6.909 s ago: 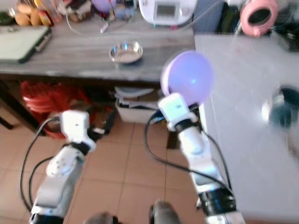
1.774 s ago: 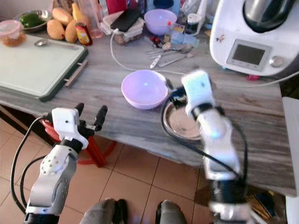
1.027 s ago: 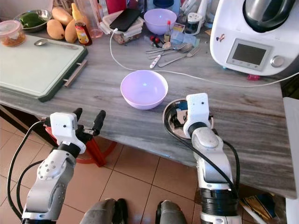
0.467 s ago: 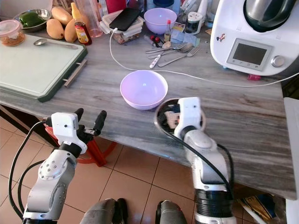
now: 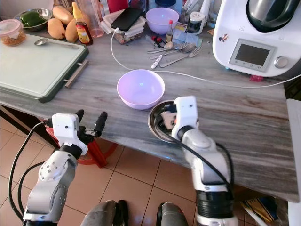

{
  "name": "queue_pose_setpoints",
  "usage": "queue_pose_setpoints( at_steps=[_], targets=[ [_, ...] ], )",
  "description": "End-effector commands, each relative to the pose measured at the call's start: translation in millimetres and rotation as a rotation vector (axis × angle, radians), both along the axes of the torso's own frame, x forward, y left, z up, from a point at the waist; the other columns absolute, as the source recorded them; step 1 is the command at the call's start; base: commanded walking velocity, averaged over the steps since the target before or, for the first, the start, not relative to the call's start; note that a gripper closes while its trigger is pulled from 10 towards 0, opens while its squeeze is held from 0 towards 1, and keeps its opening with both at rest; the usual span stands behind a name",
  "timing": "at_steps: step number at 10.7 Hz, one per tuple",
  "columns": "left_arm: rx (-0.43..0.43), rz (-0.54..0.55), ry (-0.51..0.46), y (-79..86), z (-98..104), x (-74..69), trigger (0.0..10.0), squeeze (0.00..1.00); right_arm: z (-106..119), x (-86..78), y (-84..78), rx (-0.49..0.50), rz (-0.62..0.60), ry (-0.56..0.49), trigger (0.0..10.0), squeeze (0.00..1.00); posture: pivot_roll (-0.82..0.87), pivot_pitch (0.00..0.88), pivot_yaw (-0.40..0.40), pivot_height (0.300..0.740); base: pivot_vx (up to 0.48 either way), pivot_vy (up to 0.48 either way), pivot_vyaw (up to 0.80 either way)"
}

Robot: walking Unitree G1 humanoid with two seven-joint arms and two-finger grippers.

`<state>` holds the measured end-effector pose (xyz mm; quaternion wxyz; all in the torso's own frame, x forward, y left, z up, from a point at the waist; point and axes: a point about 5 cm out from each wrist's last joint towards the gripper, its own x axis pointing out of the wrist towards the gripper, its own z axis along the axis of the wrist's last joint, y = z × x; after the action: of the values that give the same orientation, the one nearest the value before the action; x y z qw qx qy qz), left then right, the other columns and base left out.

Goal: Setting the table

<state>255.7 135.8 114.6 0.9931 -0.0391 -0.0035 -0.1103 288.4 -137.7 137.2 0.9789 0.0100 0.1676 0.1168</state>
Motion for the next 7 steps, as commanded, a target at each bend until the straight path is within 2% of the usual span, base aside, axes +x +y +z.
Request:
queue_pose_setpoints(
  at_steps=[1,2,4,7],
  targets=[
    [0.014,0.016,0.009,2.0,-0.8,0.6,10.0,0.00,7.5,-1.0,-5.7,-0.007,-0.032,-0.042,10.0,0.75,-0.05,0.127,0.019,0.740,0.000,0.000,0.00],
    [0.019,0.034,0.004,5.0,0.1,3.9,10.0,0.00,12.6,-1.3,-8.4,0.006,-0.048,-0.082,10.0,0.00,-0.05,0.118,0.020,0.740,0.000,0.000,0.00],
    [0.016,0.059,-0.008,9.2,3.6,8.5,10.0,0.00,20.8,-1.1,-8.7,0.049,-0.056,-0.161,10.0,0.00,-0.05,0.104,0.019,0.740,0.000,0.000,0.00],
    [0.005,0.100,-0.013,15.4,5.9,10.2,10.0,0.00,31.1,-9.2,-9.4,-0.019,-0.065,-0.348,10.0,0.00,-0.04,0.090,0.016,0.740,0.000,0.000,0.00]
  ],
)
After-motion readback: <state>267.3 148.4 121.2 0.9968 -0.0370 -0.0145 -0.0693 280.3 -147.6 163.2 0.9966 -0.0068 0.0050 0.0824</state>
